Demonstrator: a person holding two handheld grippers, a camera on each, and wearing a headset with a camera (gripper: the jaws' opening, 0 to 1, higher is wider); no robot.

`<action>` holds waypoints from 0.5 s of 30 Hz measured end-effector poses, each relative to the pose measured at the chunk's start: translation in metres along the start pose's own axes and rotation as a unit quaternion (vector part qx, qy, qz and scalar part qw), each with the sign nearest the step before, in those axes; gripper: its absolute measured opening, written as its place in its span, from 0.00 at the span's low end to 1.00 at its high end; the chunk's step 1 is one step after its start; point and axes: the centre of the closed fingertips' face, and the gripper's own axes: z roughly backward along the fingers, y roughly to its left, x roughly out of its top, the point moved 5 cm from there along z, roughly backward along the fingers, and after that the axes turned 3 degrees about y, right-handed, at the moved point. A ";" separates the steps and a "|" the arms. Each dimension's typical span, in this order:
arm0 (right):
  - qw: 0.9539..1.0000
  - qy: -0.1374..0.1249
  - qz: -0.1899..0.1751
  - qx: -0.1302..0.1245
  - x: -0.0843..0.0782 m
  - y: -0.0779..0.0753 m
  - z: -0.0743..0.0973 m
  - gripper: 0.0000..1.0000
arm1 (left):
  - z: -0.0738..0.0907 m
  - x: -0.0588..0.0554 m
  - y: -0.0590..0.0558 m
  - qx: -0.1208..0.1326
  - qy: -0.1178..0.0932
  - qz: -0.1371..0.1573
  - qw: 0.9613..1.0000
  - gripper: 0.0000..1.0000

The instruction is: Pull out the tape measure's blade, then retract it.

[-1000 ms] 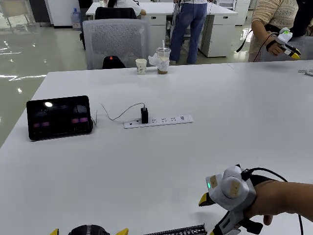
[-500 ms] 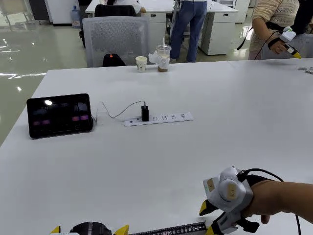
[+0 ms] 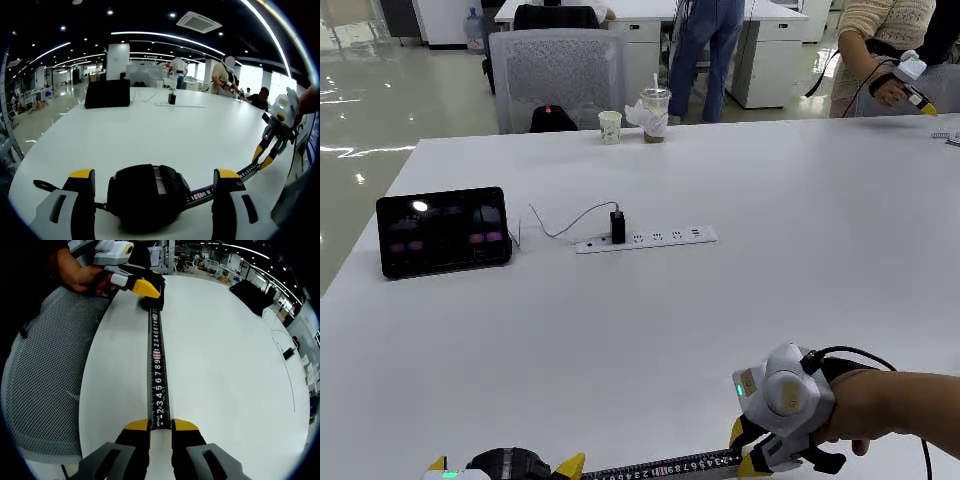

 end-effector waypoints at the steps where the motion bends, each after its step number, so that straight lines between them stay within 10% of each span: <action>1: 1.000 0.000 0.000 0.000 0.000 0.000 0.000 0.13 | 0.000 0.000 0.000 0.000 0.000 0.000 1.000 0.95; 15: 1.000 0.012 -0.013 -0.003 0.002 0.000 -0.002 0.11 | 0.000 -0.003 0.001 0.004 0.010 0.001 1.000 0.86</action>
